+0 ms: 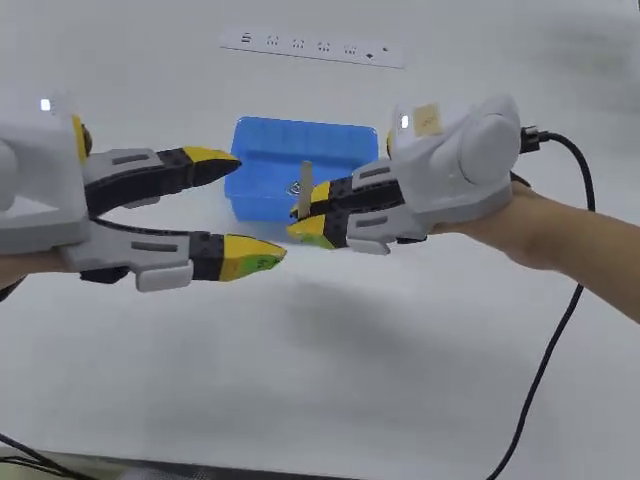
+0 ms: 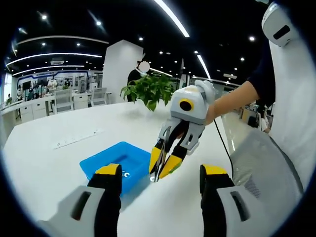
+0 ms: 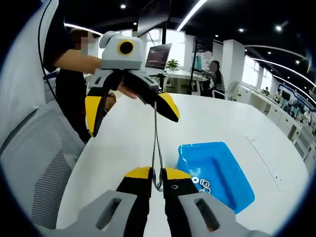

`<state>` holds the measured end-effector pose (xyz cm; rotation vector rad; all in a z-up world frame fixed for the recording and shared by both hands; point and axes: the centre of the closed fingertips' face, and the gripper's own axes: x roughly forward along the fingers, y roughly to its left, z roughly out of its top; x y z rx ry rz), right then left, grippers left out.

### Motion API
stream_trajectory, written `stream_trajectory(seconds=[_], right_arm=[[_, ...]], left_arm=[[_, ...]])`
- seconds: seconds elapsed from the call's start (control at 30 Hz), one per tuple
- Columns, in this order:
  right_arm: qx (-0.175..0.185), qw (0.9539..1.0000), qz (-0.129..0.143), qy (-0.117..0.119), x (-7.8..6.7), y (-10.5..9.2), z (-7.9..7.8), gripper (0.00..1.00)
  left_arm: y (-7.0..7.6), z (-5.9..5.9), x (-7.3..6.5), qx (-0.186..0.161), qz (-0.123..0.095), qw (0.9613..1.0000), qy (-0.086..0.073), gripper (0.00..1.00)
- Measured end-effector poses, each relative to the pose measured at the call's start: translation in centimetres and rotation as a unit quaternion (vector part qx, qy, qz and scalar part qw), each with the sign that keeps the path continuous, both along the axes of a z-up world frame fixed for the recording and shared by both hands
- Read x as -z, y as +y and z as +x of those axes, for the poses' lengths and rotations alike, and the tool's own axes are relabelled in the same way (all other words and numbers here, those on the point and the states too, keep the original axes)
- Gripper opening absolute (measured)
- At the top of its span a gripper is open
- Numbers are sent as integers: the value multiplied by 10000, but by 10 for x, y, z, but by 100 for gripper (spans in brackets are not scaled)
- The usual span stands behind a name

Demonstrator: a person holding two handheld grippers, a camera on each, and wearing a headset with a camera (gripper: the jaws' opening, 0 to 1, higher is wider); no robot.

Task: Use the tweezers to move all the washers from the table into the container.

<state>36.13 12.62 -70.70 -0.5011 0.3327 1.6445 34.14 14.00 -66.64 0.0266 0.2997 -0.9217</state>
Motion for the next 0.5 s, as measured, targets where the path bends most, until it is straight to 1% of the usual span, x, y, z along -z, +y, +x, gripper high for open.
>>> stream_trajectory(seconds=[0.03, 0.1, 0.17, 0.2, 0.23, 0.27, 0.3, 0.4, 0.43, 0.5], right_arm=[[2, 10000, 14, -26, -3, -2, 1, 9], [25, 10000, 39, -82, -11, -6, 5, 9], [61, 9999, 67, -91, -15, -6, 8, 9], [113, 9999, 116, -51, -20, -7, 12, 9], [144, 9997, 185, -34, -25, -6, 15, 9], [190, 9995, 252, -34, -29, -5, 19, 9], [275, 9990, 343, 15, -34, -4, 25, 9], [342, 9987, 364, -93, -39, -1, 40, 9], [386, 9985, 391, -90, -40, 0, 46, 9], [482, 9977, 471, -25, -41, 2, 55, 9]], left_arm=[[-2, -4, -1, -3, -34, 10000, 29, 72], [-3, -8, 0, -29, -48, 10000, 43, 81], [-2, -10, 4, -82, 54, 9999, 61, 87], [-1, -11, 6, -98, 115, 9999, 61, 90], [1, -11, 8, -125, 189, 9997, 71, 92], [2, -12, 9, -149, 225, 9996, 89, 95], [3, -12, 10, -163, 238, 9995, 97, 98], [9, -12, 13, -257, 318, 9991, 142, 99], [10, -12, 14, -288, 341, 9989, 155, 99], [13, -12, 17, -344, 428, 9983, 182, 99]])
